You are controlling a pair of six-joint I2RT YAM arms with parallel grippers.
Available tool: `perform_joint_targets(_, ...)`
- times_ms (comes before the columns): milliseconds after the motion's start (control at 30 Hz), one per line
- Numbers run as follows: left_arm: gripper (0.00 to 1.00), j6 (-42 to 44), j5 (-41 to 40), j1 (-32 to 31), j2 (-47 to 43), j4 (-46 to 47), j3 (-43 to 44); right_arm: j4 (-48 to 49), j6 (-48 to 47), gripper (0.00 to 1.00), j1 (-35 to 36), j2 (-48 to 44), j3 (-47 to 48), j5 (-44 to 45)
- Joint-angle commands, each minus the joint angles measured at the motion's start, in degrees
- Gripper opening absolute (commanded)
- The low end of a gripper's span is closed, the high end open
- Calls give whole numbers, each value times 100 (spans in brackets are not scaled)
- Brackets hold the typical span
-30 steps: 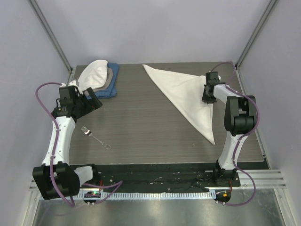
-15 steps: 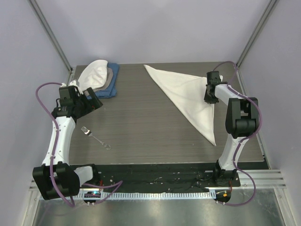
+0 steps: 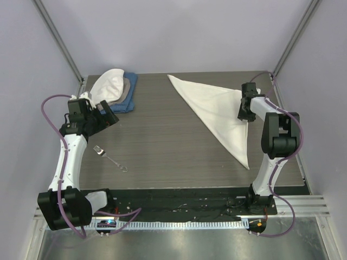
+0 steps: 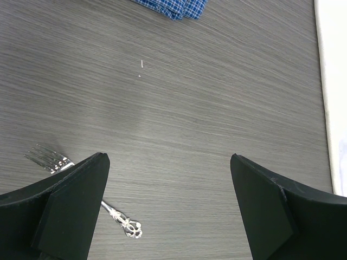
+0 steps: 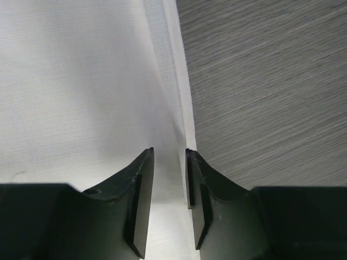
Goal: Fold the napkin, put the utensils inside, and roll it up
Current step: Fold the napkin
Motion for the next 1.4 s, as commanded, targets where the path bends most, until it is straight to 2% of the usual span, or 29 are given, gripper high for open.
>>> perform_joint_targets(0, 100, -14, 91, 23, -150, 196, -12, -102, 96, 42, -175, -214, 284, -193)
perform_joint_targets(167, 100, -31, 100, 23, -142, 196, -3, -93, 69, 58, -210, -172, 626, -475)
perform_joint_targets(367, 100, -31, 117, 23, -115, 205, -12, -93, 96, 60, -377, 286, 1066, -791)
perform_joint_targets(567, 100, -40, 143, 23, -80, 205, -3, 29, -36, 53, -526, 708, 1540, -941)
perform_joint_targets(833, 100, -22, 100, 23, -63, 205, -12, 768, 131, 39, -834, 1155, 2068, -1196)
perform_joint_targets(1100, 100, 13, 12, 23, 8, 170, 6, 750, 157, 36, -860, 1912, 2990, -1574)
perform_joint_targets(1367, 100, 22, 29, 23, 43, 161, 14, 873, 236, 35, -860, 2325, 3325, -2119)
